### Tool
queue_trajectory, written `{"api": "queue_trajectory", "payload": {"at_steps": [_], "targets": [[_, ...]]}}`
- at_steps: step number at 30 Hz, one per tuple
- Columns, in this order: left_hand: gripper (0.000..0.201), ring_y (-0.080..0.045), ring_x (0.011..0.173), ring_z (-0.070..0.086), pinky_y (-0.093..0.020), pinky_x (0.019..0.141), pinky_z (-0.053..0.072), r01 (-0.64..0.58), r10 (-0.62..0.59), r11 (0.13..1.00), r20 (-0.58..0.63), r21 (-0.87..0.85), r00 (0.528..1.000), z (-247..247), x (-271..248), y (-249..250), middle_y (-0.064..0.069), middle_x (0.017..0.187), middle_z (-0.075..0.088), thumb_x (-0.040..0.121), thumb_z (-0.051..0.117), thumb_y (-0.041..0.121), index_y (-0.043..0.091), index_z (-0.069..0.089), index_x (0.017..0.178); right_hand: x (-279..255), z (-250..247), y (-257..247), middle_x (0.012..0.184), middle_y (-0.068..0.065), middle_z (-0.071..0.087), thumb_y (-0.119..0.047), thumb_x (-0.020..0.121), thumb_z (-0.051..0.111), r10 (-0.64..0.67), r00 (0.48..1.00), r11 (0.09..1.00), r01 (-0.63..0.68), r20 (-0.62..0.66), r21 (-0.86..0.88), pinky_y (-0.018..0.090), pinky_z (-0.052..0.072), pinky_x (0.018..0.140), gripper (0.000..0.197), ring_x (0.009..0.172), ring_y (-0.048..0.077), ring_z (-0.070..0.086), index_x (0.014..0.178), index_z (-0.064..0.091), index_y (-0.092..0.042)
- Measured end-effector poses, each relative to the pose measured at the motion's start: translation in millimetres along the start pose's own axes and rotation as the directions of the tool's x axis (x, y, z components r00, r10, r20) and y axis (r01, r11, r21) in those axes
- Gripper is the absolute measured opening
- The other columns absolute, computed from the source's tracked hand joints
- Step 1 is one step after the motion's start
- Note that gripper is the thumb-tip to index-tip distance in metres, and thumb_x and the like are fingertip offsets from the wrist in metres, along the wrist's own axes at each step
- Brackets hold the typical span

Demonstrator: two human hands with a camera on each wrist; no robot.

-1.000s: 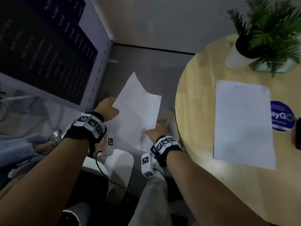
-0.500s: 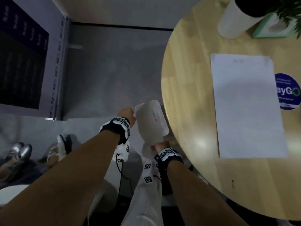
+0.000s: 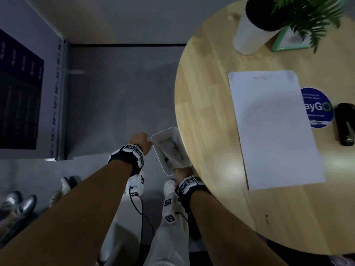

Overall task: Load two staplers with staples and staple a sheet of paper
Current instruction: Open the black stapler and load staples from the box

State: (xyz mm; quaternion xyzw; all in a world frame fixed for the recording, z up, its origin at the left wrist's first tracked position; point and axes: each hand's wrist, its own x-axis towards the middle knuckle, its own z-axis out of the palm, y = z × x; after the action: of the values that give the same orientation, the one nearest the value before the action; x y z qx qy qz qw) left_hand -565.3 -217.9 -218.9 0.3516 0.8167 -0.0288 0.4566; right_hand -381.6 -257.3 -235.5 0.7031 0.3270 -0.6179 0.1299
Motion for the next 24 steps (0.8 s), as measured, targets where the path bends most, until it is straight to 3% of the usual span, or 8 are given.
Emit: {"api": "queue_trajectory", "payload": {"at_steps": [5, 8, 12, 14, 16, 18, 20, 24], "targets": [[0.032, -0.034, 0.104, 0.066, -0.044, 0.095, 0.053, -0.107, 0.096, 0.988, -0.101, -0.112, 0.990, -32, -36, 11, -0.017, 0.117, 0.067, 0.093, 0.056, 0.020, 0.007, 0.061, 0.122, -31, 17, -24, 0.127, 0.021, 0.061, -0.024, 0.086, 0.053, -0.140, 0.988, 0.988, 0.143, 0.069, -0.048, 0.045, 0.052, 0.096, 0.047, 0.115, 0.035, 0.061, 0.126, 0.056, 0.000], [0.025, -0.035, 0.096, 0.068, -0.045, 0.090, 0.054, -0.204, 0.164, 0.965, -0.230, -0.162, 0.959, -59, -77, 30, -0.019, 0.104, 0.071, 0.094, 0.051, 0.013, 0.007, 0.065, 0.113, -80, 13, -49, 0.124, 0.021, 0.063, -0.020, 0.089, 0.052, -0.293, 0.943, 0.948, 0.307, 0.159, -0.078, 0.047, 0.051, 0.097, 0.038, 0.114, 0.037, 0.061, 0.122, 0.059, -0.002], [0.025, -0.032, 0.087, 0.069, -0.041, 0.085, 0.056, -0.320, 0.261, 0.940, -0.358, -0.115, 0.896, -85, -141, 66, -0.013, 0.093, 0.073, 0.093, 0.046, 0.007, 0.010, 0.068, 0.105, -144, -25, -68, 0.116, 0.022, 0.066, -0.015, 0.088, 0.052, -0.470, 0.866, 0.869, 0.488, 0.170, -0.080, 0.049, 0.052, 0.095, 0.030, 0.108, 0.037, 0.063, 0.113, 0.063, -0.003], [0.025, -0.030, 0.082, 0.070, -0.038, 0.080, 0.057, -0.397, 0.316, 0.908, -0.404, -0.132, 0.858, -89, -171, 91, -0.012, 0.085, 0.073, 0.094, 0.047, 0.003, 0.009, 0.069, 0.103, -173, -62, -69, 0.109, 0.024, 0.067, -0.015, 0.089, 0.050, -0.555, 0.816, 0.813, 0.573, 0.165, -0.101, 0.051, 0.053, 0.091, 0.027, 0.095, 0.034, 0.065, 0.107, 0.064, 0.000], [0.024, -0.023, 0.071, 0.068, -0.027, 0.066, 0.052, -0.450, 0.365, 0.886, -0.431, -0.110, 0.825, -86, -198, 125, -0.005, 0.078, 0.069, 0.095, 0.048, 0.004, 0.011, 0.069, 0.102, -193, -108, -63, 0.105, 0.027, 0.067, -0.016, 0.090, 0.050, -0.627, 0.764, 0.757, 0.644, 0.152, -0.114, 0.048, 0.054, 0.084, 0.028, 0.083, 0.030, 0.062, 0.103, 0.064, 0.004], [0.023, -0.013, 0.066, 0.064, -0.023, 0.060, 0.046, -0.506, 0.415, 0.855, -0.435, -0.112, 0.799, -75, -222, 164, -0.001, 0.079, 0.068, 0.094, 0.048, 0.004, 0.014, 0.068, 0.099, -207, -164, -50, 0.109, 0.021, 0.067, -0.020, 0.091, 0.052, -0.668, 0.736, 0.720, 0.676, 0.112, -0.155, 0.038, 0.051, 0.081, 0.026, 0.088, 0.031, 0.063, 0.108, 0.064, -0.004], [0.026, -0.016, 0.072, 0.066, -0.028, 0.066, 0.050, -0.591, 0.501, 0.797, -0.413, -0.123, 0.761, -54, -238, 207, -0.001, 0.081, 0.070, 0.091, 0.047, 0.000, 0.017, 0.067, 0.097, -211, -224, -31, 0.112, 0.015, 0.065, -0.021, 0.092, 0.053, -0.686, 0.727, 0.710, 0.679, 0.035, -0.187, 0.034, 0.049, 0.082, 0.024, 0.094, 0.031, 0.064, 0.110, 0.064, -0.010], [0.024, -0.021, 0.085, 0.068, -0.032, 0.081, 0.054, -0.679, 0.640, 0.734, -0.315, -0.021, 0.701, 9, -253, 304, 0.000, 0.089, 0.073, 0.091, 0.051, 0.006, 0.017, 0.068, 0.103, -197, -344, 18, 0.104, 0.012, 0.069, -0.017, 0.091, 0.053, -0.711, 0.682, 0.696, 0.649, -0.169, -0.308, 0.029, 0.048, 0.077, 0.019, 0.086, 0.022, 0.061, 0.103, 0.065, -0.008]]}}
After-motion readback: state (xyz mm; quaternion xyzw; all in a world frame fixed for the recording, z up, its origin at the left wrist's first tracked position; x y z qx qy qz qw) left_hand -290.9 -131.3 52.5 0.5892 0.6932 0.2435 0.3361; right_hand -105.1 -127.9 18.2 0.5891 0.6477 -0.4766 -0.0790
